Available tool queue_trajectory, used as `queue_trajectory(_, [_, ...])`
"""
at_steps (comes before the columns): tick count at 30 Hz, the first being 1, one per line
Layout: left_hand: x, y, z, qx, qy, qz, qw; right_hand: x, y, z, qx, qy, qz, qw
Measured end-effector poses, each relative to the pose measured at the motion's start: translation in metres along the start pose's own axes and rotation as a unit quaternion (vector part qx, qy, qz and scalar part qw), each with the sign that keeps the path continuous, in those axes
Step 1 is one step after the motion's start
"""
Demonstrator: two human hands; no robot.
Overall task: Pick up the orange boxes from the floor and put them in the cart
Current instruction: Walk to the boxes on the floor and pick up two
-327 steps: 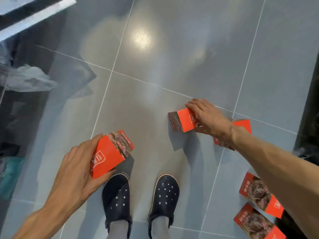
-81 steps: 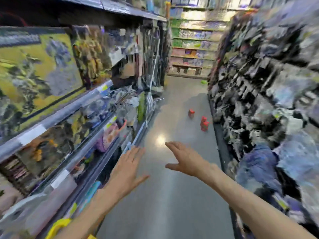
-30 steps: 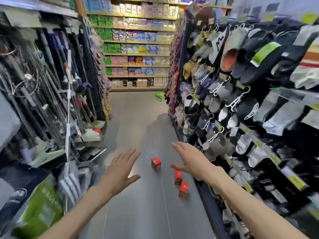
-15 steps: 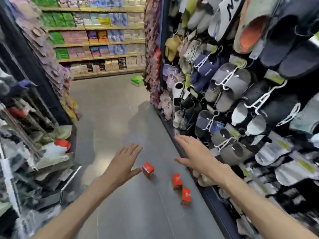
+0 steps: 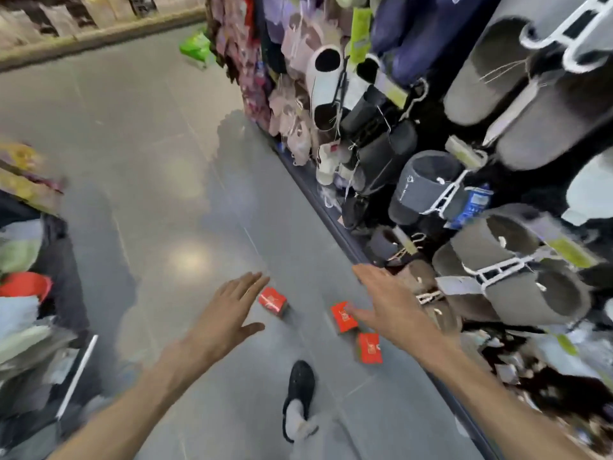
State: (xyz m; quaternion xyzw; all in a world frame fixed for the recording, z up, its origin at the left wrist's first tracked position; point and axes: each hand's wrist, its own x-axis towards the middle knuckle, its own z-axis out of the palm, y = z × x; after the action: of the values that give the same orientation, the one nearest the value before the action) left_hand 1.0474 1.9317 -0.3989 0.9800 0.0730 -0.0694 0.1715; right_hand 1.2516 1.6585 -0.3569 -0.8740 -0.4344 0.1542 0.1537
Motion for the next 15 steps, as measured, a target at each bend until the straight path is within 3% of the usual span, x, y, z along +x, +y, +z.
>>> queue_trajectory(7, [0.099,-0.133,0.174,-0.004,-0.077,-0.006,0.997,0.085,0.08,0.185,0.084,-0.004,0.111,0.99])
queue_trajectory(11, [0.147,-0.195,0.298,0.008,-0.123,0.002,0.992,0.099,0.122,0.302,0.139,-0.054,0.198,0.969])
queue_trajectory(15, [0.185,-0.242,0.414,0.039,-0.164,0.007,0.986,0.103,0.15,0.395,0.166,-0.042,0.221,0.96])
